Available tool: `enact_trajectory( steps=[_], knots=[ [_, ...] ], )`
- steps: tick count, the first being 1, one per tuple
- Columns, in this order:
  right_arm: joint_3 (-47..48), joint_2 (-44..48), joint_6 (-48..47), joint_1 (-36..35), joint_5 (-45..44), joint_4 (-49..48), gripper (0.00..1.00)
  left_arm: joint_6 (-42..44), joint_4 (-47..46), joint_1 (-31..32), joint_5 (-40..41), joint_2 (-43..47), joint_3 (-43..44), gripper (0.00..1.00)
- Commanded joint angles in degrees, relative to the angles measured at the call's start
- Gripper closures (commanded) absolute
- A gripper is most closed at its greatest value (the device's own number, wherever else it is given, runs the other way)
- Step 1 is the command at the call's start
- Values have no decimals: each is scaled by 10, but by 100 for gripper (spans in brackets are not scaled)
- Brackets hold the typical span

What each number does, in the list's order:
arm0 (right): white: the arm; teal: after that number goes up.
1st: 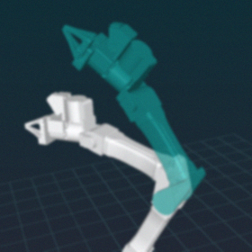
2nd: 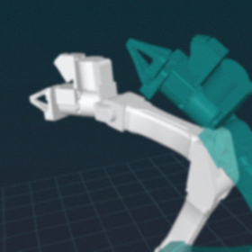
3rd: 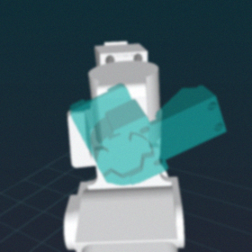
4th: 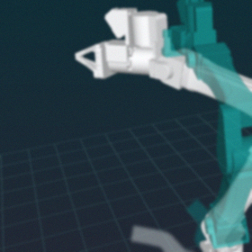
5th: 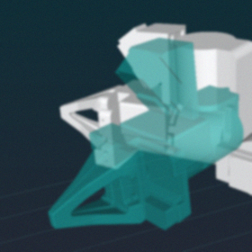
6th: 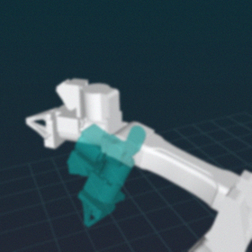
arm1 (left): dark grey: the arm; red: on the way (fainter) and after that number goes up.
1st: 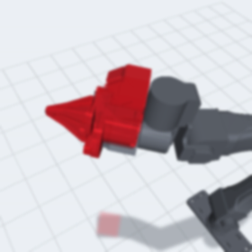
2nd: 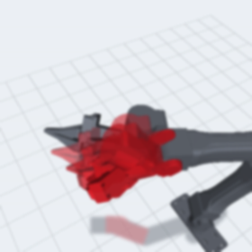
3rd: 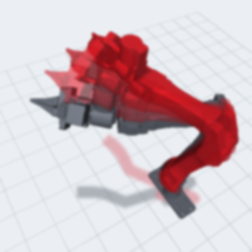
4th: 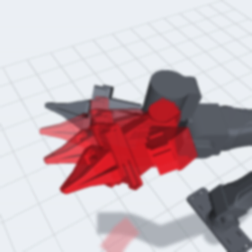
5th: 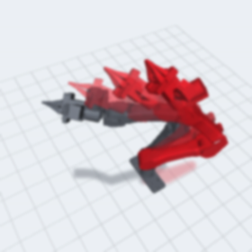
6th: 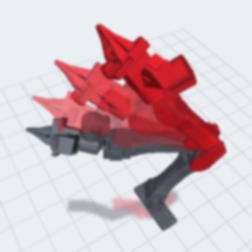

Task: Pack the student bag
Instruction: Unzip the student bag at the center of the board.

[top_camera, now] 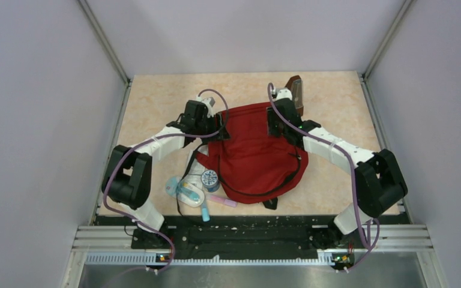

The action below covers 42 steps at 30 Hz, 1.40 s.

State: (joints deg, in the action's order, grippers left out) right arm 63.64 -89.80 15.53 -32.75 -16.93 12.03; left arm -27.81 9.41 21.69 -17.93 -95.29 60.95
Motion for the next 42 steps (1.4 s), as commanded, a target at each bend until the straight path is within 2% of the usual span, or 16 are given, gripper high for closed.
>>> enact_trajectory(
  steps=[1,10,12,17,21,26,31,42],
  knots=[
    [-10,-4,-1,5,-17,-4,62,-6,-30,-3,-26,-11,24,41],
    [-29,-2,8,5,-29,-14,69,-13,-40,-3,-53,-29,24,59],
    [-30,-3,9,5,-22,-16,74,-13,-41,-3,-57,-30,24,66],
    [-35,6,14,5,10,-21,97,-14,-46,-3,-68,-28,24,87],
    [-47,29,25,5,45,-40,100,-14,-49,-3,-75,-22,24,99],
    [-60,56,49,-3,77,-71,100,-18,-53,-3,-82,-18,23,100],
    [-50,55,61,-53,62,-98,100,-21,-56,-2,-87,-15,22,100],
    [36,-44,71,-164,51,-116,100,-22,-57,-3,-90,-4,24,100]
  ],
)
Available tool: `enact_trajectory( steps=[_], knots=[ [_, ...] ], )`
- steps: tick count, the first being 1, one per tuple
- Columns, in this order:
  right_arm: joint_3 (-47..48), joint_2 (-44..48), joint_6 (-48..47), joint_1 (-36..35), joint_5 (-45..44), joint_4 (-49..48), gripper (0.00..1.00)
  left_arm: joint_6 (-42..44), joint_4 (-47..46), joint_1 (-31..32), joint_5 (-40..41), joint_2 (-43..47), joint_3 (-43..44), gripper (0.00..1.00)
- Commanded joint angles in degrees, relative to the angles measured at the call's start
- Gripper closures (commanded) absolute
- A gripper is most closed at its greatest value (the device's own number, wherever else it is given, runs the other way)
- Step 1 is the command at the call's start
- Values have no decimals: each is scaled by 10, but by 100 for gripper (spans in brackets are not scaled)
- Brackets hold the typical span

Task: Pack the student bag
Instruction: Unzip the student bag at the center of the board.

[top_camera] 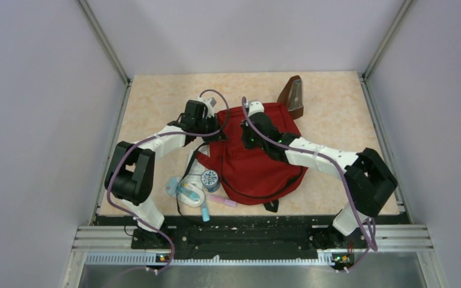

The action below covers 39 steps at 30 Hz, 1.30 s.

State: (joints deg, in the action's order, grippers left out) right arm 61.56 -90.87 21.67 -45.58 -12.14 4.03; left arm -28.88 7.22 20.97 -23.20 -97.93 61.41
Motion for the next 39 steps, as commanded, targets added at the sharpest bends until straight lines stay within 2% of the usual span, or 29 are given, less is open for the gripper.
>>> enact_trajectory(
  steps=[1,9,18,19,20,22,23,26,29,33,39],
  knots=[
    [69,-45,7,-46,4,-44,100,-12,-35,5,-39,23,20,100],
    [149,-136,-19,-105,20,-54,100,-4,-32,4,-39,42,21,100],
    [128,-102,-31,-111,20,-60,100,12,-18,3,-25,52,27,100],
    [127,-92,-31,-111,21,-52,93,15,-16,3,-23,52,28,100],
    [123,-81,-33,-111,20,-45,80,17,-13,3,-21,54,29,95],
    [101,-47,-32,-112,4,-35,54,27,-2,3,-13,57,36,81],
    [89,-29,-32,-110,-10,-23,45,34,4,3,-4,62,38,73],
    [53,25,-33,-92,-40,8,33,62,19,3,32,85,40,57],
    [8,73,-10,-44,-45,36,34,84,30,3,59,106,39,50],
    [-53,111,-1,34,-15,24,41,105,32,4,78,127,34,48],
    [-57,98,-50,71,-17,14,48,123,39,8,87,136,32,47]
  ],
)
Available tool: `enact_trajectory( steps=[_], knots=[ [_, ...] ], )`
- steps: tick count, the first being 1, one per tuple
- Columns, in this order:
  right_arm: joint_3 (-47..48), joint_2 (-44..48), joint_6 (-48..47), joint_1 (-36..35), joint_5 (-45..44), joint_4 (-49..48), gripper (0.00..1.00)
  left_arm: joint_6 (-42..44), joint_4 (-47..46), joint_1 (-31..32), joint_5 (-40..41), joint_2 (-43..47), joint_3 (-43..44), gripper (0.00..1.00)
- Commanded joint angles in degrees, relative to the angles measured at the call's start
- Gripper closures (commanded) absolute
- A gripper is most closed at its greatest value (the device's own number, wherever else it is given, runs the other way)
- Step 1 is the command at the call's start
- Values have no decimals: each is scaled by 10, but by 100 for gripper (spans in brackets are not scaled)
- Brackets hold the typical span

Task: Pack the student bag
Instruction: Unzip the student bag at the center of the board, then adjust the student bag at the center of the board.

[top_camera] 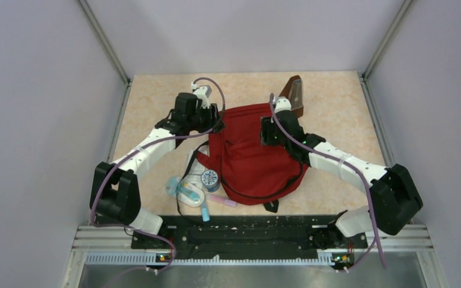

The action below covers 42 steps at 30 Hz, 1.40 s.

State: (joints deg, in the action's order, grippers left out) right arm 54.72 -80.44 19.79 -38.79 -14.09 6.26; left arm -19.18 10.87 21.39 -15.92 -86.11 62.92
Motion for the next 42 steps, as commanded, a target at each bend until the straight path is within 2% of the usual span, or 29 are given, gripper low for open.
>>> enact_trajectory(
  steps=[1,5,9,12,17,23,28,34,38,42],
  knots=[
    [16,-13,-39,4,2,-9,48,26,3,5,14,18,16,47],
    [30,-41,-49,4,17,-3,53,30,4,8,10,20,16,47],
    [5,-44,-43,4,51,-18,55,34,10,16,7,20,17,47],
    [-6,-43,-38,4,59,-6,64,42,12,25,6,21,20,47],
    [-62,-20,-8,3,90,-22,75,54,15,37,12,19,23,47],
    [-124,-10,16,0,94,-34,78,70,17,55,15,9,25,47],
    [-134,22,16,0,82,-14,78,90,20,81,12,-2,28,47],
    [-125,88,32,0,80,19,78,187,11,163,27,4,17,46],
    [-115,150,42,1,69,28,66,169,-4,166,19,-23,22,45],
    [-65,139,29,9,40,36,59,143,-2,166,-12,-65,31,45]
  ],
)
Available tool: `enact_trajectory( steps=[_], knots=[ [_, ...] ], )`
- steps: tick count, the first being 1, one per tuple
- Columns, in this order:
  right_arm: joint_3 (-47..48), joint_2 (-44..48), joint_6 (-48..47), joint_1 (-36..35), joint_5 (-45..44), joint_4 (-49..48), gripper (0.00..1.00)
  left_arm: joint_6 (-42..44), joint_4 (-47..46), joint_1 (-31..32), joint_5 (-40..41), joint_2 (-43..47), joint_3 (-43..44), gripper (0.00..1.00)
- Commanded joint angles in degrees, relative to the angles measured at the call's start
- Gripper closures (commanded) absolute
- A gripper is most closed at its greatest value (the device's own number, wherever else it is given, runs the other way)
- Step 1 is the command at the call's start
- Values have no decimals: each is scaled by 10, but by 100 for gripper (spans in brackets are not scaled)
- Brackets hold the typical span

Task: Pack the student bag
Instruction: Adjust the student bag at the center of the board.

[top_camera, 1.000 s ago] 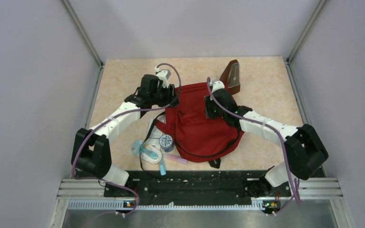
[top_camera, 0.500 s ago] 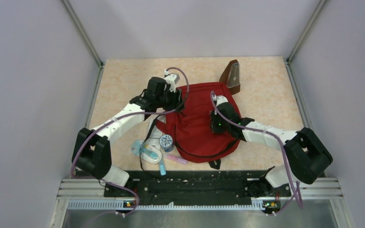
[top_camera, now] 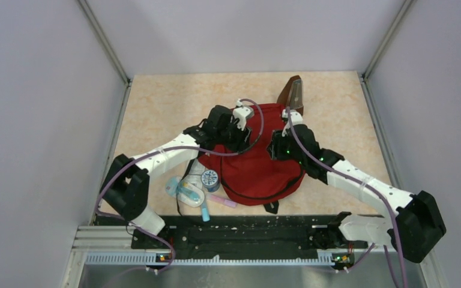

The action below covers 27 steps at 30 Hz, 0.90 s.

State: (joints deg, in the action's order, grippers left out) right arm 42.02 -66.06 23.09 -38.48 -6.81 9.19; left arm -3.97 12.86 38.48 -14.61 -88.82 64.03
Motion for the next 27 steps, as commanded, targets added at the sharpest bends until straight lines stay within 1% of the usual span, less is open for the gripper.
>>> enact_trajectory(
  steps=[1,3,5,8,10,12,16,21,22,25,27],
  knots=[
    [74,-17,-8,9,-40,6,59,-9,-23,-5,-35,-44,20,46],
    [91,-47,-10,19,-46,-7,59,-9,-25,2,-38,-47,15,48],
    [103,-78,-17,27,-39,-39,59,-9,-26,8,-38,-43,7,53],
    [119,-122,-28,30,-24,-64,59,-22,-28,14,-36,-35,-10,66],
    [117,-138,-31,30,0,-76,61,-42,-16,23,-15,-33,-20,76],
    [101,-143,-31,30,12,-88,62,-56,0,41,3,-33,-24,79],
    [43,-128,-11,29,21,-88,64,-69,17,73,11,-35,-20,79],
    [-49,-119,33,29,40,-150,66,-96,20,82,26,-23,-18,78],
    [-58,-125,43,28,39,-150,68,-97,20,84,29,-20,-16,77],
    [-88,-126,80,20,19,-153,72,-97,24,84,39,-14,-7,71],
    [-118,-113,100,12,5,-172,72,-93,22,85,58,-7,-1,63]
  ],
)
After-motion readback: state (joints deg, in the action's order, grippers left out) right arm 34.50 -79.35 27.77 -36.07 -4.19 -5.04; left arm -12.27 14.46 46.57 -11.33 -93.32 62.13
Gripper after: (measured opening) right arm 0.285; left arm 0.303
